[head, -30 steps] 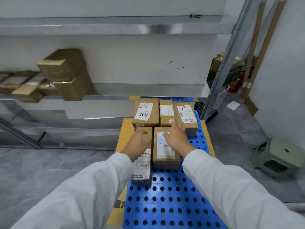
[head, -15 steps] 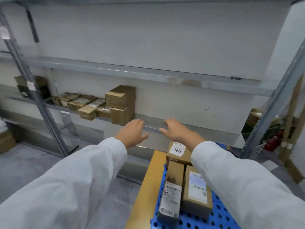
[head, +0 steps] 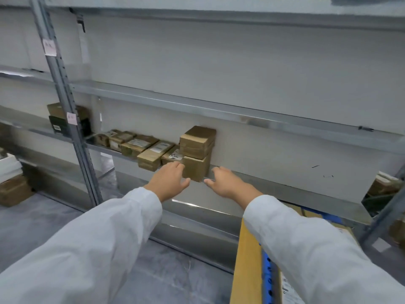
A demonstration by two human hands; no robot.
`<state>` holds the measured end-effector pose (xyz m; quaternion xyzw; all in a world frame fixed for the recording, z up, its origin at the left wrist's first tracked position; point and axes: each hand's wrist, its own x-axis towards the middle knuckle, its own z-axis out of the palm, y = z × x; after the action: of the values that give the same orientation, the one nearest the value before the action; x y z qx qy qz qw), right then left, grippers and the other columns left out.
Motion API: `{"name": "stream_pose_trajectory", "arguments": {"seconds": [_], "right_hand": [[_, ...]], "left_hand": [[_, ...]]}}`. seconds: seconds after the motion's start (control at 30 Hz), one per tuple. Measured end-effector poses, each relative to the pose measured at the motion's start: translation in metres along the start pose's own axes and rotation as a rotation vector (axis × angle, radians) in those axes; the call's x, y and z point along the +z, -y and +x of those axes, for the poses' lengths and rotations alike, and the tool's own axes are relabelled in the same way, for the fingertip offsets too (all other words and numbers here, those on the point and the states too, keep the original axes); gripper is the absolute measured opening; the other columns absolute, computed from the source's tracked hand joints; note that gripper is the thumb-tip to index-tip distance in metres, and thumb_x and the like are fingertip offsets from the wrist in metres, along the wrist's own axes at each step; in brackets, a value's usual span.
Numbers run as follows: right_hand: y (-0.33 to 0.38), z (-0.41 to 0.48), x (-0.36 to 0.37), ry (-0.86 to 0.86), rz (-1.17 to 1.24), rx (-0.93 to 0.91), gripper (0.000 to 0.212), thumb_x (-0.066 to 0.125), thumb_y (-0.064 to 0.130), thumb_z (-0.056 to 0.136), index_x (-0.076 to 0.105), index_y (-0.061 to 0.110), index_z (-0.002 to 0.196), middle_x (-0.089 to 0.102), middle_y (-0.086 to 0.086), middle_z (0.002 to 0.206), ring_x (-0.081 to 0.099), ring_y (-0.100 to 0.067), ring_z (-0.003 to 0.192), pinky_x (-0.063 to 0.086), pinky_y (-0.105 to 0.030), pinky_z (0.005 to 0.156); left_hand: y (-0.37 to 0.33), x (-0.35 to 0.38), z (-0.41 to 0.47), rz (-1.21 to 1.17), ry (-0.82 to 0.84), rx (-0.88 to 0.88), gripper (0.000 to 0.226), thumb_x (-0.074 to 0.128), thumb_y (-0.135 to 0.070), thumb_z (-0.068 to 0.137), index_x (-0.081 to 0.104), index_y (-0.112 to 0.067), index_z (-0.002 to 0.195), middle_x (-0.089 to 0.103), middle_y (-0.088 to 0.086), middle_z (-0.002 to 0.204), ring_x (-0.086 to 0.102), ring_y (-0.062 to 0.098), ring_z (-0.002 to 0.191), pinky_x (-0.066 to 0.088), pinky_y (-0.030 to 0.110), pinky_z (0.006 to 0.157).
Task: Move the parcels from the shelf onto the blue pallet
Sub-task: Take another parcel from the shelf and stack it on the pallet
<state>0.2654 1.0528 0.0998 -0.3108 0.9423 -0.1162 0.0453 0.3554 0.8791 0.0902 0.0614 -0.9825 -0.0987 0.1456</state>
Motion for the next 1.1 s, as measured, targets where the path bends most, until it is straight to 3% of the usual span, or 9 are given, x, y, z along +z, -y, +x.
{"name": "stream_pose_trajectory", "arguments": {"seconds": [0.23, 0.47, 0.8, 1.1], "right_hand": [[0.066, 0.043, 0.019, -0.026, 0.001, 0.066, 0.060, 0.045, 0.046, 0.097, 0.038, 0.005, 0.141, 0.044, -0.015, 0.140, 0.043, -0.031, 0.128, 0.041, -0.044, 0.103], [0.080, 0.079, 0.031, -0.014, 0.016, 0.121, 0.055, 0.046, 0.043, 0.098, 0.044, 0.005, 0.137, 0.047, -0.015, 0.136, 0.049, -0.031, 0.121, 0.045, -0.042, 0.098], [0.028, 0.171, 0.028, -0.043, 0.101, 0.209, 0.041, 0.045, 0.039, 0.099, 0.056, 0.007, 0.120, 0.057, -0.013, 0.116, 0.058, -0.027, 0.100, 0.050, -0.039, 0.087], [-0.031, 0.258, 0.020, -0.073, 0.163, 0.274, 0.045, 0.041, 0.038, 0.101, 0.054, -0.002, 0.117, 0.056, -0.021, 0.121, 0.054, -0.035, 0.108, 0.042, -0.035, 0.087]], "left_hand": [[0.080, -0.011, 0.011, -0.005, 0.001, 0.071, 0.054, 0.051, -0.042, 0.096, 0.046, -0.008, 0.139, 0.052, 0.006, 0.138, 0.047, 0.020, 0.127, 0.038, 0.033, 0.106], [0.117, 0.001, 0.042, -0.079, 0.024, 0.090, 0.050, 0.053, -0.040, 0.096, 0.046, -0.010, 0.136, 0.050, 0.006, 0.136, 0.047, 0.019, 0.125, 0.039, 0.032, 0.103], [0.126, 0.038, 0.130, -0.066, 0.050, 0.132, 0.041, 0.051, -0.039, 0.096, 0.050, -0.014, 0.129, 0.055, 0.002, 0.126, 0.050, 0.017, 0.116, 0.041, 0.029, 0.096], [0.139, 0.067, 0.228, -0.018, 0.103, 0.097, 0.044, 0.045, -0.039, 0.099, 0.048, -0.012, 0.134, 0.053, 0.004, 0.132, 0.049, 0.018, 0.121, 0.041, 0.031, 0.101]]}}
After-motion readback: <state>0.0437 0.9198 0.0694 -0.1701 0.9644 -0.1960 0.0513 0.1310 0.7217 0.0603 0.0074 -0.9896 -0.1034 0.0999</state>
